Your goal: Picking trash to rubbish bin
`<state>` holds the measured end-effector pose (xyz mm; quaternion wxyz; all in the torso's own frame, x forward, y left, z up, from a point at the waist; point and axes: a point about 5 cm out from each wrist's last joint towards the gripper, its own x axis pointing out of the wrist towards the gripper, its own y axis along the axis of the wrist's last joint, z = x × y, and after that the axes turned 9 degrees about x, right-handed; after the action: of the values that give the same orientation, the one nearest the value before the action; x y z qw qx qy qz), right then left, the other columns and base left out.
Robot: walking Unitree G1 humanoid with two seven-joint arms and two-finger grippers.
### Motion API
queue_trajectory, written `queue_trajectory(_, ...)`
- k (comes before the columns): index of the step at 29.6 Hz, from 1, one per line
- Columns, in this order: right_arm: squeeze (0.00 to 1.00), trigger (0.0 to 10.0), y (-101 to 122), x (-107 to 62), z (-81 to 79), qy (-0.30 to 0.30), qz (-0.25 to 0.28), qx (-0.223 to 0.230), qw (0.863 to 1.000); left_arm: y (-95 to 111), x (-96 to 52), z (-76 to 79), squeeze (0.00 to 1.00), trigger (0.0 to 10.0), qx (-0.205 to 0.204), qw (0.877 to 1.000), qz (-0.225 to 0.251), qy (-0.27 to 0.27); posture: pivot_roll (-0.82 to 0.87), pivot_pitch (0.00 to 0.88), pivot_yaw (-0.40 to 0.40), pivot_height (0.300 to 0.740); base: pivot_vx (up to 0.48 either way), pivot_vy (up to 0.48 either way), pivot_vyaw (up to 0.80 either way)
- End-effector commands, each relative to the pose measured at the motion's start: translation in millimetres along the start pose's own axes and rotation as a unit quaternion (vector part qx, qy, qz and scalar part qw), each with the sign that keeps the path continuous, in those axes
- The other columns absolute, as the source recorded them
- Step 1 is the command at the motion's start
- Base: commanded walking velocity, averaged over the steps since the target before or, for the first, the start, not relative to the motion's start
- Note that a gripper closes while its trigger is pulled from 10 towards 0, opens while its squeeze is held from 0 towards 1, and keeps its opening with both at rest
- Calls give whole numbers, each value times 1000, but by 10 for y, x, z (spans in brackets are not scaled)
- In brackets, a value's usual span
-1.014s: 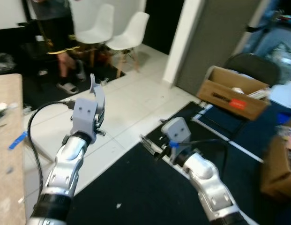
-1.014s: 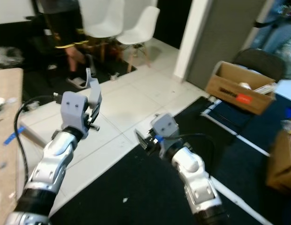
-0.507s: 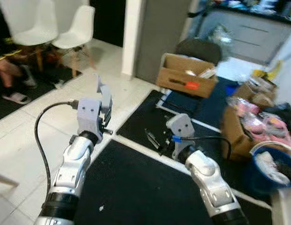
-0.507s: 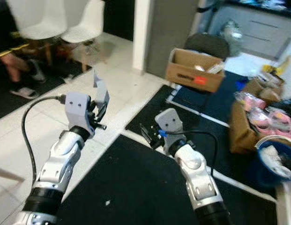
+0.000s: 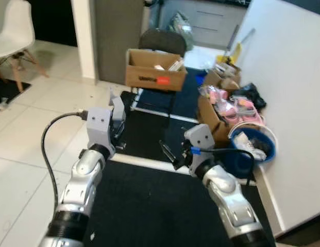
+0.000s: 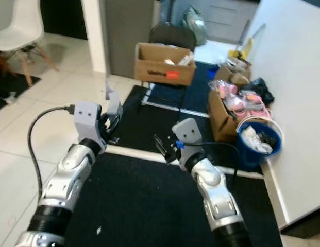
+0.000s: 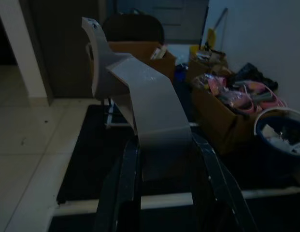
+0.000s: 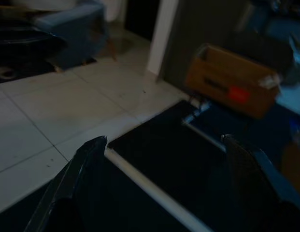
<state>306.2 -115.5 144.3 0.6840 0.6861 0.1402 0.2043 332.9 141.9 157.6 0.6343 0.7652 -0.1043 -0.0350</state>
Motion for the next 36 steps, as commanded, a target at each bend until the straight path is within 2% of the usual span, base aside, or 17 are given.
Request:
queue_trajectory(1, 0, 10000, -59, -26, 50, -8, -19, 10, 1000, -11, 4, 25, 0, 10000, 4, 1000, -4, 4, -64, 51, -46, 740, 0, 0, 0)
queue_trajectory(4, 0, 10000, -145, -37, 11, 4, -41, 12, 999, -1, 9, -2, 0, 10000, 13, 1000, -8, 3, -52, 44, -25, 740, 0, 0, 0)
queue_trajectory(9, 0, 10000, -200, -64, 0, -10, -39, 35, 999, 24, 29, -17, 0, 10000, 22, 1000, -7, -4, -44, 40, -11, 740, 0, 0, 0)
queue_trajectory(13, 0, 10000, -269, -89, 59, -34, -44, 61, 997, -11, 39, 74, 0, 10000, -2, 1000, -12, -28, -34, 30, 9, 740, 0, 0, 0)
queue_trajectory(22, 0, 10000, -329, -121, 104, -45, -47, 71, 995, -73, 14, 207, 0, 10000, -19, 999, -17, -44, -10, 13, 40, 740, 0, 0, 0)
queue_trajectory(36, 0, 10000, -390, -132, 58, -24, -59, 79, 995, -105, 10, 206, 0, 10000, -18, 999, -10, -47, 12, 34, 66, 740, 0, 0, 0)
